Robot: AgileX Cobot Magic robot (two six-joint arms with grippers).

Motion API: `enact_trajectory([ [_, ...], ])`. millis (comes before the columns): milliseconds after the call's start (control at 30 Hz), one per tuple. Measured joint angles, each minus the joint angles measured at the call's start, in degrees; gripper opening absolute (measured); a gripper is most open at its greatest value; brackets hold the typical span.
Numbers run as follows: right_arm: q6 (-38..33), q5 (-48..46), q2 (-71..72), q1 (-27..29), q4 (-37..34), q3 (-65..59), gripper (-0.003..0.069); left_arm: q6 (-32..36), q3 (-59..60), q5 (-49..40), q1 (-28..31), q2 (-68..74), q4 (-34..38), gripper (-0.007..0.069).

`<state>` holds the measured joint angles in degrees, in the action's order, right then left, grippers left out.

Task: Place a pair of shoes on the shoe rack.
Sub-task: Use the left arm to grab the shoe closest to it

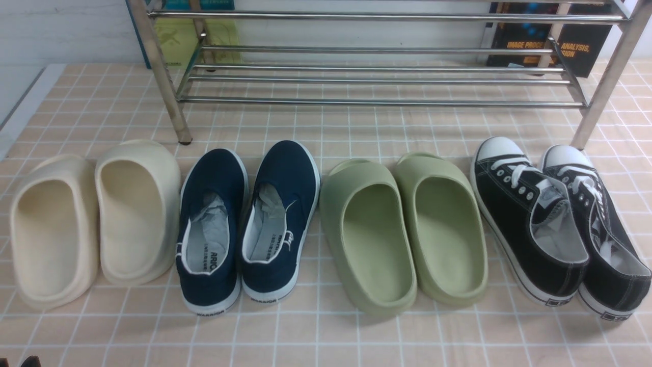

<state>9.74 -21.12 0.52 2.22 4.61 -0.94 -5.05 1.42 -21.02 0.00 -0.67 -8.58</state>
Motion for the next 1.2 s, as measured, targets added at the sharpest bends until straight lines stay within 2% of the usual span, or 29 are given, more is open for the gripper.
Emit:
enact_trajectory([
  [267,0.00,0.00,0.00,0.00,0.00,0.00,0.0237,-0.73,0.00,0.50,0.00,0.00,0.61,0.0239],
  [333,0.00,0.00,0.00,0.00,0.00,0.00,0.0237,-2.66,0.06,1.17,0.00,0.00,2.73,0.0239],
  [433,0.00,0.00,0.00,0.00,0.00,0.00,0.0237,-8.95,0.18,3.46,0.00,0.00,7.90,0.0239],
  [467,0.00,0.00,0.00,0.00,0.00,0.00,0.0237,-8.95,0.18,3.73,0.00,0.00,8.57,0.0239],
  [567,0.00,0.00,0.00,0.00,0.00,0.00,0.0237,-22.84,0.18,9.67,0.00,0.00,20.86,0.0239],
  [600,0.00,0.00,0.00,0.00,0.00,0.00,0.0237,-26.00,0.18,10.81,0.00,0.00,24.69,0.0239],
  [633,0.00,0.00,0.00,0.00,0.00,0.00,0.0237,-27.55,0.18,11.10,0.00,0.00,25.44,0.0239],
  [700,0.00,0.00,0.00,0.00,0.00,0.00,0.0239,-35.49,0.18,14.79,0.00,0.00,34.15,0.0239],
  [767,0.00,0.00,0.00,0.00,0.00,0.00,0.0239,-38.05,0.18,16.12,0.00,0.00,37.10,0.0239],
  [1000,0.00,0.00,0.00,0.00,0.00,0.00,0.0239,-38.60,0.18,16.84,0.00,0.00,38.83,0.0239],
  [1200,0.00,0.00,0.00,0.00,0.00,0.00,0.0239,-35.55,-0.51,17.80,0.00,0.00,37.03,0.0239],
])
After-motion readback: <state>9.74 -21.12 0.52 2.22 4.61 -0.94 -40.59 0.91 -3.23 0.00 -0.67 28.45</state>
